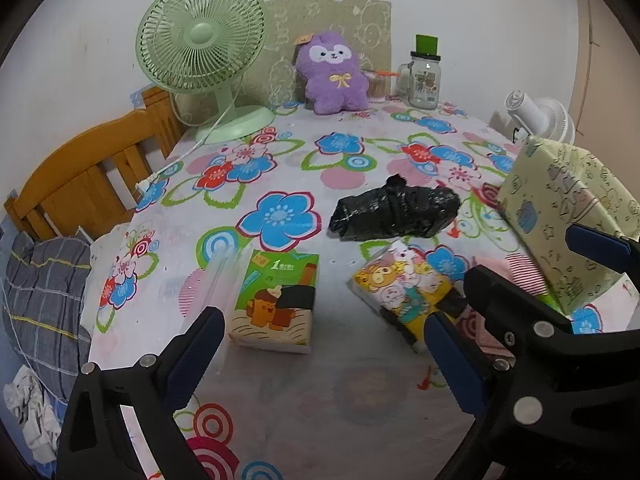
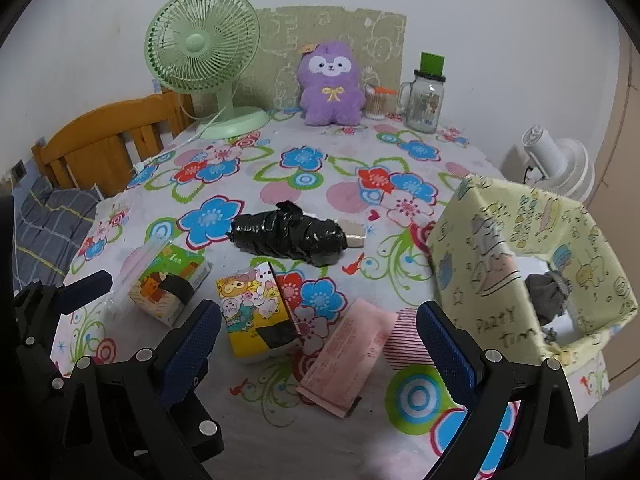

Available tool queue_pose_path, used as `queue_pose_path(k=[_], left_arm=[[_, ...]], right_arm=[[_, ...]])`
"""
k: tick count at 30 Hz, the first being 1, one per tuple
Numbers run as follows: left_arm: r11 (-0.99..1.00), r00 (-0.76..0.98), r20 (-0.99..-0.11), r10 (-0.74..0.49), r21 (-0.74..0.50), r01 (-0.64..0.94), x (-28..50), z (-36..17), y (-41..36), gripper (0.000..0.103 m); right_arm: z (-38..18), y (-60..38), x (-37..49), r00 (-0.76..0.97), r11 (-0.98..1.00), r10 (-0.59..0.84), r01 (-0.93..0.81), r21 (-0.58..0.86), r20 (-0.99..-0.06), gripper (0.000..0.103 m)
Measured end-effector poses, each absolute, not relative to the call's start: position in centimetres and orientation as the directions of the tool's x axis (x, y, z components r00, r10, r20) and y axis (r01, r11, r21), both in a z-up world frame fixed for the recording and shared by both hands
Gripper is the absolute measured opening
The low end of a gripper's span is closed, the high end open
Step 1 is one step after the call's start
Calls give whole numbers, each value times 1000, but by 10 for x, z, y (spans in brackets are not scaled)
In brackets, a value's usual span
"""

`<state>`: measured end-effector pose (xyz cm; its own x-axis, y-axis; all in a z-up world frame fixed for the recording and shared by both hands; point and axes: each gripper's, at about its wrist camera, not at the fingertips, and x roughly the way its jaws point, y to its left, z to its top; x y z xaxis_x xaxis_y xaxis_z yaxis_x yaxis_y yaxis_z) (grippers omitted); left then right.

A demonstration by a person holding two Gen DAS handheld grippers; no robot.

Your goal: Organize soft objects

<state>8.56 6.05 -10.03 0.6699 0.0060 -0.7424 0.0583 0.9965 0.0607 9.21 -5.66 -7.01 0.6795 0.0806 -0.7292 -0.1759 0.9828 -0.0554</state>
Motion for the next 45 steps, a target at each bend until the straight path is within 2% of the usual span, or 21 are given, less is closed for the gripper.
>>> queue_pose_path(k=[24, 27, 33, 36, 38, 43, 45], left_arm=[[993, 607, -792, 59, 110, 47, 112, -137, 81, 94], [993, 608, -792, 55, 108, 51, 116, -137, 80, 95], [991, 616, -786, 46, 114, 71, 122, -137, 75, 93], [990, 621, -783, 37, 115, 85, 120, -136, 73, 88], [990, 619, -785, 18, 102, 100, 119, -135, 71, 77], [991, 604, -796, -51, 33, 127, 117, -134, 67, 53], [991, 610, -791, -35, 51, 122, 115, -134, 64, 52]], right_arm=[[-117, -25, 130, 572, 971, 121, -239, -23, -811, 98], [-120, -25, 137, 557, 972, 134, -235, -1, -820, 94], [-129, -26, 147, 509, 973, 168, -225, 59, -844, 78], [-128, -24, 147, 511, 969, 179, -238, 62, -840, 66], [-127, -21, 146, 509, 964, 191, -259, 63, -839, 58], [-125, -21, 145, 509, 962, 191, -266, 57, -839, 54], [-124, -24, 144, 513, 964, 183, -261, 50, -839, 54]])
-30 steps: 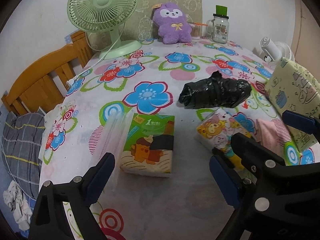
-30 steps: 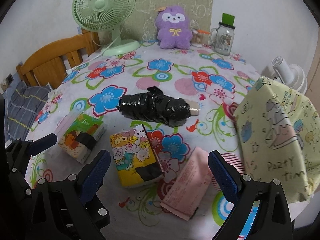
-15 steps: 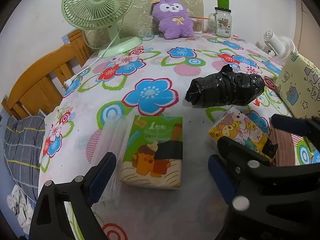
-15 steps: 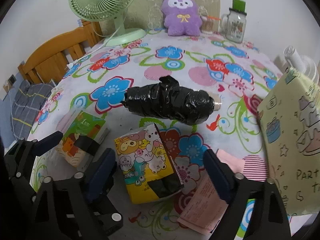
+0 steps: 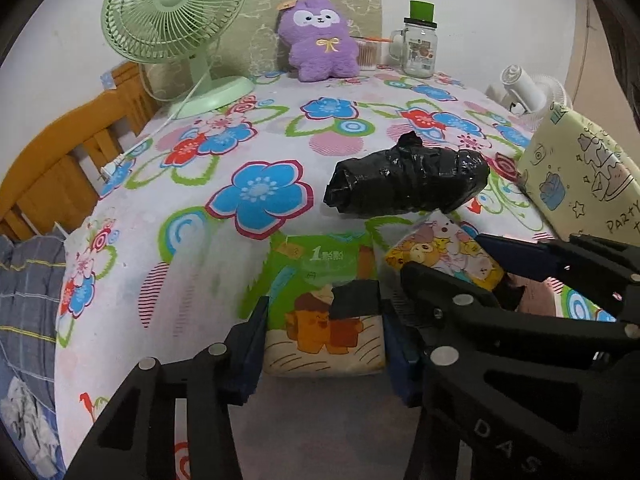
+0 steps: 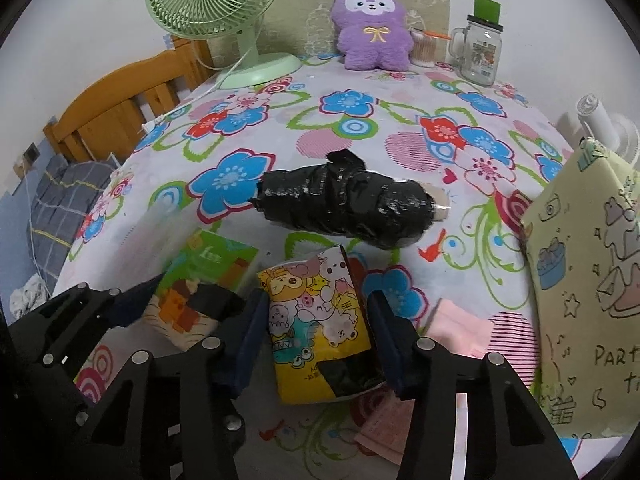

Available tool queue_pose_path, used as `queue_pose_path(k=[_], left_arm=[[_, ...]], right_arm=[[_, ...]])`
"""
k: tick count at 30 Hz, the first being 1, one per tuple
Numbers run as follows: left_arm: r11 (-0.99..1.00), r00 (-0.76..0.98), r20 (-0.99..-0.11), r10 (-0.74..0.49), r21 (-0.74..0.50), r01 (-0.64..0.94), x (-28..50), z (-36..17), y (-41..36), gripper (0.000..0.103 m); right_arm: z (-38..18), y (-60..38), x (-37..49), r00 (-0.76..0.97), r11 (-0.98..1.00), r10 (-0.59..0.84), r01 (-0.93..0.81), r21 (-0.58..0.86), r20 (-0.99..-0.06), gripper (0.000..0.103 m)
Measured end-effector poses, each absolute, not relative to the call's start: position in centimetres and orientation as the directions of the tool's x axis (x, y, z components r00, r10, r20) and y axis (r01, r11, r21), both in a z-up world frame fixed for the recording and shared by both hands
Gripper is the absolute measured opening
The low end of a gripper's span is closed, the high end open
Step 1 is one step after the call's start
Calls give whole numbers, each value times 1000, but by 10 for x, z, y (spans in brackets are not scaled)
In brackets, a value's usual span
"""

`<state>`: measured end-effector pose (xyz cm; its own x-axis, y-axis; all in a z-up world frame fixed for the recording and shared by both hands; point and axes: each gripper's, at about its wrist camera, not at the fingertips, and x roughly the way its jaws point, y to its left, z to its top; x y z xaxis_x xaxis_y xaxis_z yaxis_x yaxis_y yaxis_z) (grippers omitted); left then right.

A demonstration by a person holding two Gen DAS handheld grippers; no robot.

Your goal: Organize soft objects

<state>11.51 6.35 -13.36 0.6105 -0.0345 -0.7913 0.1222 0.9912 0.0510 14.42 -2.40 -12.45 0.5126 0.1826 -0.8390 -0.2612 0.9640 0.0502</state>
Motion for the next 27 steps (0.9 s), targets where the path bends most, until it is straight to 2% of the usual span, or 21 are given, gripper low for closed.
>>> queue_pose_path(k=[7, 27], left_arm=[[988, 602, -794, -85, 10, 152, 108, -132, 51, 51], [987, 648, -756, -96, 13, 161, 85, -107, 23, 51]], right_arm=[[-121, -34, 137, 523, 967, 152, -252, 18, -838, 53], [-94, -64, 109, 590, 976, 136, -220, 3, -796, 53]])
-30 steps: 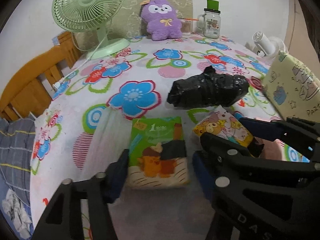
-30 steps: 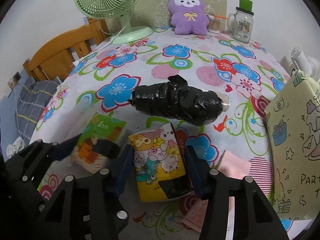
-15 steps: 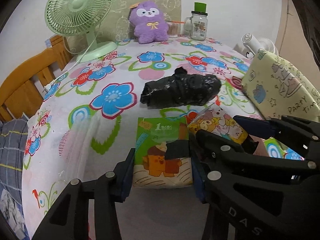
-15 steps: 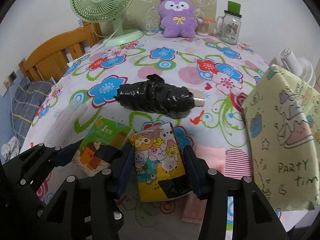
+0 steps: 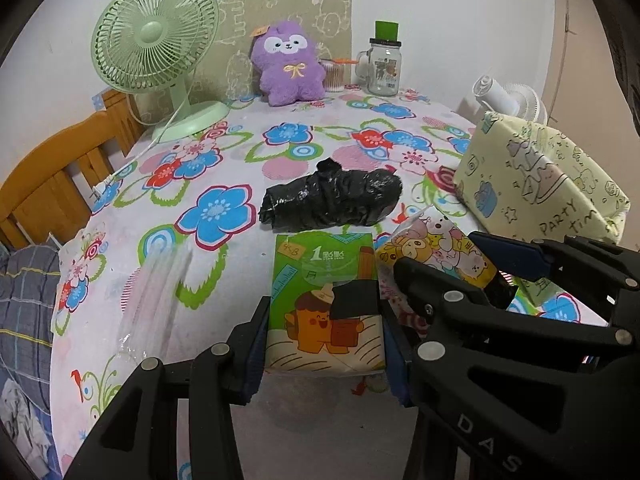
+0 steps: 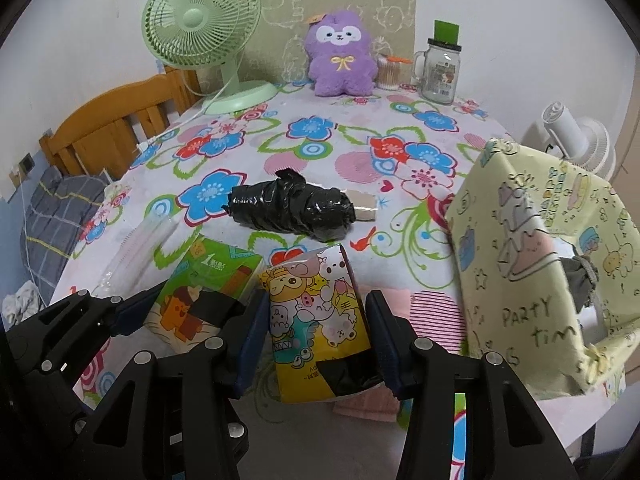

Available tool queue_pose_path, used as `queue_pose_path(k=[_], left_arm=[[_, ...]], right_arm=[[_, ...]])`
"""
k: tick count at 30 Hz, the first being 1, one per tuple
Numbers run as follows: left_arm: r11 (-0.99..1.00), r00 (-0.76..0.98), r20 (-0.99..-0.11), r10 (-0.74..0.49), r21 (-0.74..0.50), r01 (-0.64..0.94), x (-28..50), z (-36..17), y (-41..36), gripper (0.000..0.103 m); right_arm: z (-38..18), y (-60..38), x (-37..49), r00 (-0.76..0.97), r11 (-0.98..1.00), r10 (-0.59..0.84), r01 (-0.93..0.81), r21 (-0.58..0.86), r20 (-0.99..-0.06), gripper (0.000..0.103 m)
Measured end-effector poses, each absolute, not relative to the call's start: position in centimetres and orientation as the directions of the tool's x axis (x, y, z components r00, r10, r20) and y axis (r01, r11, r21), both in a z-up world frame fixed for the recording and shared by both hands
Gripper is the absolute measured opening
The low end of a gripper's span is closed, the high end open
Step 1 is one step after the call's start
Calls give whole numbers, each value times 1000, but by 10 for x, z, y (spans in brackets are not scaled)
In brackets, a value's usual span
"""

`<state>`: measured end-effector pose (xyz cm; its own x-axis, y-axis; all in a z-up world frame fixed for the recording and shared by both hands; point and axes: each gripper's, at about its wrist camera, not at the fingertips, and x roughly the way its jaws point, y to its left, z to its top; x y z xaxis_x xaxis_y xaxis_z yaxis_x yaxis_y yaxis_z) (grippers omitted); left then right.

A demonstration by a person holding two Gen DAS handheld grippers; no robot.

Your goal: Organize soft objects

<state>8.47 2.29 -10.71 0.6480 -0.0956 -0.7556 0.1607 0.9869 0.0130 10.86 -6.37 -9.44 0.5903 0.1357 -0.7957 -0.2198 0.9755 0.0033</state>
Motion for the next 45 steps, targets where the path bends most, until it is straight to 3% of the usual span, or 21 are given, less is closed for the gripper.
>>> queue_pose_path(k=[45], left_arm=[[981, 775, -621, -122, 43, 189, 39, -12, -18, 51]], right_arm=[[7, -103, 58, 734, 982, 137, -191, -8, -665, 52]])
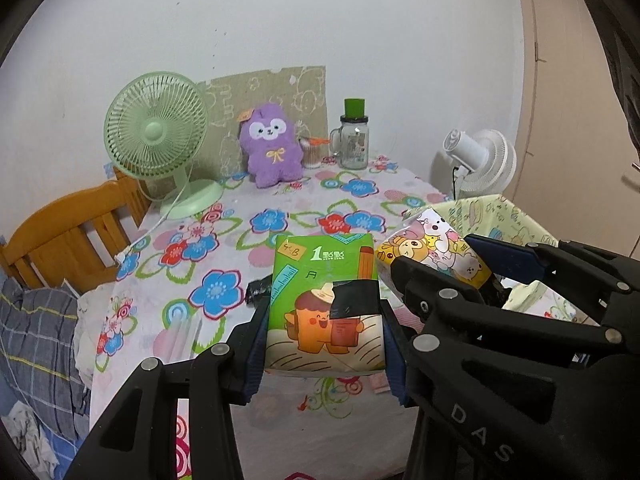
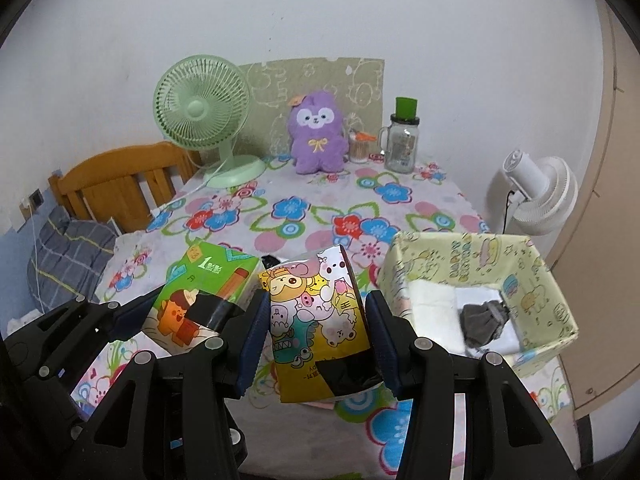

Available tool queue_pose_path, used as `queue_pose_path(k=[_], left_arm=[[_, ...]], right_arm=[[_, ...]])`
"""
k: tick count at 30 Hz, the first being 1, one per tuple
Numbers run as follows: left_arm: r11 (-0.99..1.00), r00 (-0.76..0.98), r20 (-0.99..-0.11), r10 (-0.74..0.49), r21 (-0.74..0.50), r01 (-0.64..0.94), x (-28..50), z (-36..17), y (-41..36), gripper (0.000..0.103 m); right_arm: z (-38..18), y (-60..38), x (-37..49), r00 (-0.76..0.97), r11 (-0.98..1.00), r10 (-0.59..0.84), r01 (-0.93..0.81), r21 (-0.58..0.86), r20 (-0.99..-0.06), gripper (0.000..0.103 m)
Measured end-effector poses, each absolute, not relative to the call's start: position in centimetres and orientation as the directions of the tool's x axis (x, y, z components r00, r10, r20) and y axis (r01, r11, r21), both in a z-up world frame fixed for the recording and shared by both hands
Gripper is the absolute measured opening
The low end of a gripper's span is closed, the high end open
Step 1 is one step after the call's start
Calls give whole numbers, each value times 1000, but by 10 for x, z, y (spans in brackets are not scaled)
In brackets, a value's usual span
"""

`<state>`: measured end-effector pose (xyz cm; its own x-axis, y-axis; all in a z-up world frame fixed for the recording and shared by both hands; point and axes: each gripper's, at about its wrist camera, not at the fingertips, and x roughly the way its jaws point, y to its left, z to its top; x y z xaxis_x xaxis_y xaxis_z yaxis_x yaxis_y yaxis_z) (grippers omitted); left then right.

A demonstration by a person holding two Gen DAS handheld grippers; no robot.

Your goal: Organize soft objects

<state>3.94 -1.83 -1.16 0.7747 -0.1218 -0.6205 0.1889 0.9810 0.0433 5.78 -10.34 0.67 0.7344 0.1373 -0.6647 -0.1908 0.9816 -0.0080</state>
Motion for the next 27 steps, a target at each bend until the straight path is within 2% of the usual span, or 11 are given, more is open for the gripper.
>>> queue_pose_path(k=[27], left_arm=[[974, 796, -588, -145, 59, 221, 57, 10, -86, 51]], right_arm=[[40, -173, 67, 786, 989, 91, -143, -38, -612, 52]])
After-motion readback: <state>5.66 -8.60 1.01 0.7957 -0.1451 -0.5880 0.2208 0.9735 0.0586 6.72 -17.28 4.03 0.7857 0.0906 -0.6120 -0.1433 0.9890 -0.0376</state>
